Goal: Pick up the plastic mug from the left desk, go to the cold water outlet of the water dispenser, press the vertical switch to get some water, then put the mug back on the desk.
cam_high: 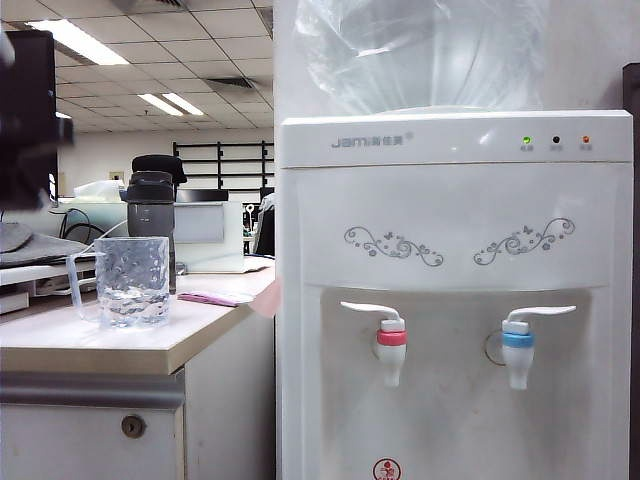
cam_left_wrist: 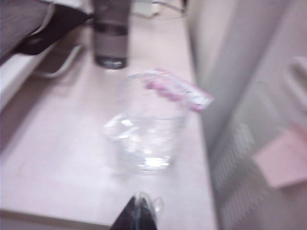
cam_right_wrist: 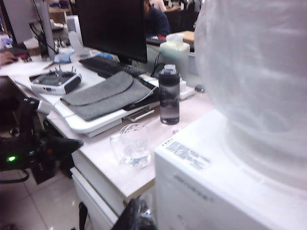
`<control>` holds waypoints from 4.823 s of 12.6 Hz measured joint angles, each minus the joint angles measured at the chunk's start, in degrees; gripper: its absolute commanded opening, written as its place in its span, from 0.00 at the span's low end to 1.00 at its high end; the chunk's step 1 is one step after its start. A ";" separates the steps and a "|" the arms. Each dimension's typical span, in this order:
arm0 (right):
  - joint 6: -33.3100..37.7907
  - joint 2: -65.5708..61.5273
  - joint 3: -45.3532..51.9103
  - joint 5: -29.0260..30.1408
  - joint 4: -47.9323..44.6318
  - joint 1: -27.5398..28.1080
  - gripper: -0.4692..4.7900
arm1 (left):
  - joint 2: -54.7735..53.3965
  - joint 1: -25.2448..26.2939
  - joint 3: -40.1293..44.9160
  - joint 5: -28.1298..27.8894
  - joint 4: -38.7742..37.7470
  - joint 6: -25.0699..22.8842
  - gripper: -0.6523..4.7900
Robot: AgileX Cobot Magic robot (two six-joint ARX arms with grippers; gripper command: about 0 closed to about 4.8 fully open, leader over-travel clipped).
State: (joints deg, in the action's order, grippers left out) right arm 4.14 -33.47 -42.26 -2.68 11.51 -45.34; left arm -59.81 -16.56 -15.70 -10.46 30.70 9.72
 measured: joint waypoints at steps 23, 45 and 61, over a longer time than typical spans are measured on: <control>-0.13 -2.84 0.02 -3.67 1.29 -6.36 0.09 | -44.22 4.07 -12.70 -15.56 29.73 5.35 0.57; -0.07 -2.84 0.02 -3.67 2.56 -6.36 0.09 | -48.50 4.57 -17.70 -12.70 29.75 0.57 0.21; -0.07 -2.84 0.02 -3.72 2.58 -6.34 0.09 | -48.50 4.57 -17.68 -6.14 30.88 0.00 0.12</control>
State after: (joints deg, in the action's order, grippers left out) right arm 4.08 -36.32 -42.24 -6.39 14.09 -51.68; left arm -108.31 -11.99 -33.39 -16.60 61.58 9.72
